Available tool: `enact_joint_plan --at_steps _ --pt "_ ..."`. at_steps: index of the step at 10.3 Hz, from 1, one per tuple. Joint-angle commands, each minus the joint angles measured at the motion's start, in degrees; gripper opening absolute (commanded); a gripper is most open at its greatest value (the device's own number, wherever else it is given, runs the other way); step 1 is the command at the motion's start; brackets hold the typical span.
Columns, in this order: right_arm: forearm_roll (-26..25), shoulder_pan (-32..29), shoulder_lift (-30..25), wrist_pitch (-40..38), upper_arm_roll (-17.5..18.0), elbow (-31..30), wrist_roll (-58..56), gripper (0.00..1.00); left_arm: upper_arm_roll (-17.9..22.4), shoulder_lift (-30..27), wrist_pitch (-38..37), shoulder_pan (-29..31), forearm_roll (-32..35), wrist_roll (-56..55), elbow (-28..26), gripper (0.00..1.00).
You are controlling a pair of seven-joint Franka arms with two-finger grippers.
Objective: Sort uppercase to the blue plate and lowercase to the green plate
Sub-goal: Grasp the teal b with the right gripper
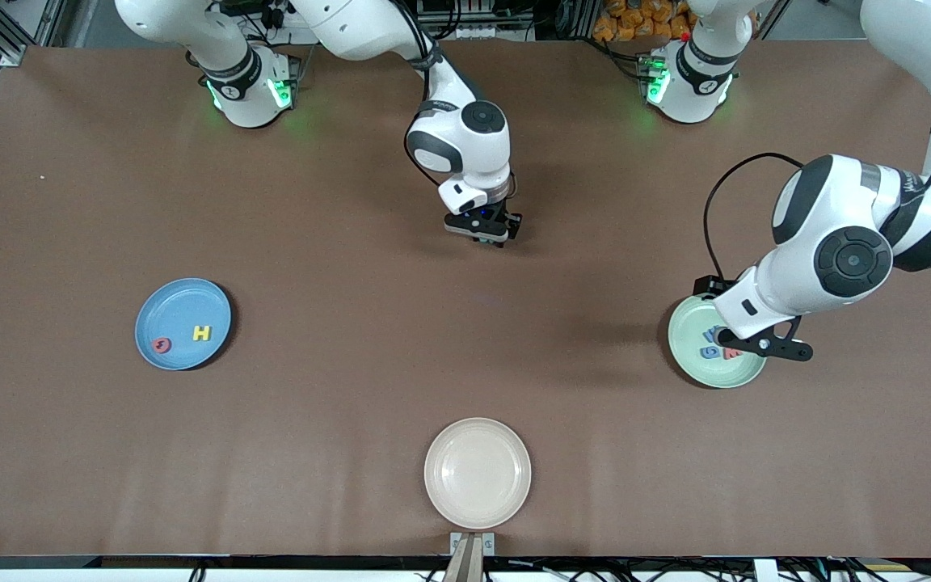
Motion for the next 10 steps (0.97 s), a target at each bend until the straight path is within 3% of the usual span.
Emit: enact_joint_plan --at_steps 1,10 --pt "-0.59 -0.61 -0.05 -0.44 1.45 -0.49 -0.32 0.54 -0.08 -0.27 -0.37 0.4 -1.35 0.71 -0.41 1.0" --pt "-0.59 -1.05 0.03 -0.44 1.45 -0.49 -2.34 0.31 -0.08 0.17 -0.37 -0.47 -1.35 0.18 -0.41 1.0"
